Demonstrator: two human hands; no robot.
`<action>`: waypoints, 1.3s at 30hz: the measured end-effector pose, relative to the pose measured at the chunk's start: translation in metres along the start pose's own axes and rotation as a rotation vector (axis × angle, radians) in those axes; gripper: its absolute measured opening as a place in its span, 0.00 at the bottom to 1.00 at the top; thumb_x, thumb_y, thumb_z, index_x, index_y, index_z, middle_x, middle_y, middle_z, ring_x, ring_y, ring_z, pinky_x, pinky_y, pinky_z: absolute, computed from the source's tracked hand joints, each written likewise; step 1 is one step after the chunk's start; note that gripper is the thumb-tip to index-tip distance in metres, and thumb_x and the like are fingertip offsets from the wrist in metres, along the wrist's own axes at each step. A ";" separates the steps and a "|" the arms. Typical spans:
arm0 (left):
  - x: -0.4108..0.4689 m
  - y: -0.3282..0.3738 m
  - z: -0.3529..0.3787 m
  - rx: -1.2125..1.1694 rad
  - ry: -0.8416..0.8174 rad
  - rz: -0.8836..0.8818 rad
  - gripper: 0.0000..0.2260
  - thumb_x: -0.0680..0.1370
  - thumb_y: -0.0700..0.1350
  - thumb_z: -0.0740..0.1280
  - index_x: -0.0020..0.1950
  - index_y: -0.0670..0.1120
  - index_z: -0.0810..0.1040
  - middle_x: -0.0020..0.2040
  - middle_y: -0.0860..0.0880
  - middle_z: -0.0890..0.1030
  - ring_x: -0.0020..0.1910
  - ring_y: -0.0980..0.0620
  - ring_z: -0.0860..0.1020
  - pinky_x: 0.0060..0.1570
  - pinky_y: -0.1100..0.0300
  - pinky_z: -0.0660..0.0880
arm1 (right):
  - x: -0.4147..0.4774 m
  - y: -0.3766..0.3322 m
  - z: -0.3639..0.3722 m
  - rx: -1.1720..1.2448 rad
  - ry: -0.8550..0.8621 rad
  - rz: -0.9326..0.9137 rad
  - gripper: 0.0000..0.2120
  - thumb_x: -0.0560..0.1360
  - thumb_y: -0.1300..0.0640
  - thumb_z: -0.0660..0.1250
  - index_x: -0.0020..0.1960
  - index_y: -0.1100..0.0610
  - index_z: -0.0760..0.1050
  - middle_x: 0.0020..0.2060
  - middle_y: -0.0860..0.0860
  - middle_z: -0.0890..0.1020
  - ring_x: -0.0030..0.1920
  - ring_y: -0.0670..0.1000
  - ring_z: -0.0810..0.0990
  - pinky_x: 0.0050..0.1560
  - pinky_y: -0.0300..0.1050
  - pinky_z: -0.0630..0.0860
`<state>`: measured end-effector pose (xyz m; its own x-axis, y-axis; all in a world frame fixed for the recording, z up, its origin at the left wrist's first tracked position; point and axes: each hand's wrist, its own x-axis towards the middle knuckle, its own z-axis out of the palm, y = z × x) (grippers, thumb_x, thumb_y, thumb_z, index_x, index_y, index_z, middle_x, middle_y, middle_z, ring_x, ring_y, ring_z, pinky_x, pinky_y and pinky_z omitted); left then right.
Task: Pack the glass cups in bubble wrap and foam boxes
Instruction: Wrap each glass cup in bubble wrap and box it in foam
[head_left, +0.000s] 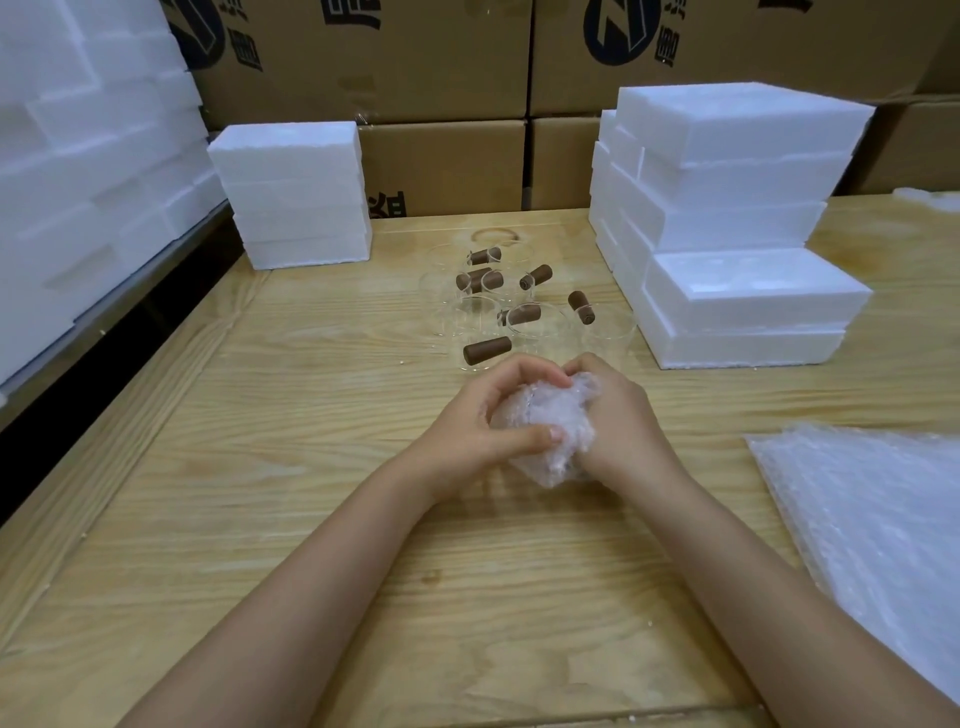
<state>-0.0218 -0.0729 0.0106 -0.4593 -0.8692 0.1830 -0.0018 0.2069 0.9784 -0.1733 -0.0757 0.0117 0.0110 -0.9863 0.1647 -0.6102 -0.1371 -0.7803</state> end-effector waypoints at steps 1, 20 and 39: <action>0.001 0.000 0.003 0.014 0.048 0.012 0.19 0.68 0.36 0.69 0.57 0.49 0.75 0.55 0.49 0.77 0.52 0.58 0.78 0.50 0.64 0.75 | 0.000 0.000 0.000 0.058 0.007 -0.010 0.12 0.67 0.58 0.71 0.48 0.51 0.72 0.39 0.47 0.78 0.37 0.44 0.75 0.29 0.35 0.68; 0.006 -0.007 0.017 0.204 0.477 0.006 0.25 0.69 0.28 0.60 0.53 0.57 0.76 0.51 0.56 0.81 0.54 0.56 0.79 0.55 0.64 0.75 | -0.007 -0.007 0.011 -0.052 -0.028 -0.157 0.17 0.78 0.53 0.63 0.66 0.49 0.69 0.54 0.51 0.79 0.54 0.51 0.77 0.54 0.43 0.72; 0.010 -0.011 0.019 0.110 0.675 0.001 0.25 0.70 0.28 0.61 0.49 0.59 0.77 0.52 0.50 0.82 0.54 0.52 0.80 0.55 0.56 0.78 | -0.014 -0.006 0.009 -0.053 0.086 -0.097 0.24 0.69 0.53 0.66 0.64 0.46 0.70 0.49 0.46 0.80 0.49 0.50 0.79 0.51 0.48 0.76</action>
<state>-0.0435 -0.0755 -0.0006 0.1947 -0.9512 0.2393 -0.1079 0.2217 0.9691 -0.1628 -0.0623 0.0091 0.0058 -0.9568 0.2908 -0.6502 -0.2245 -0.7258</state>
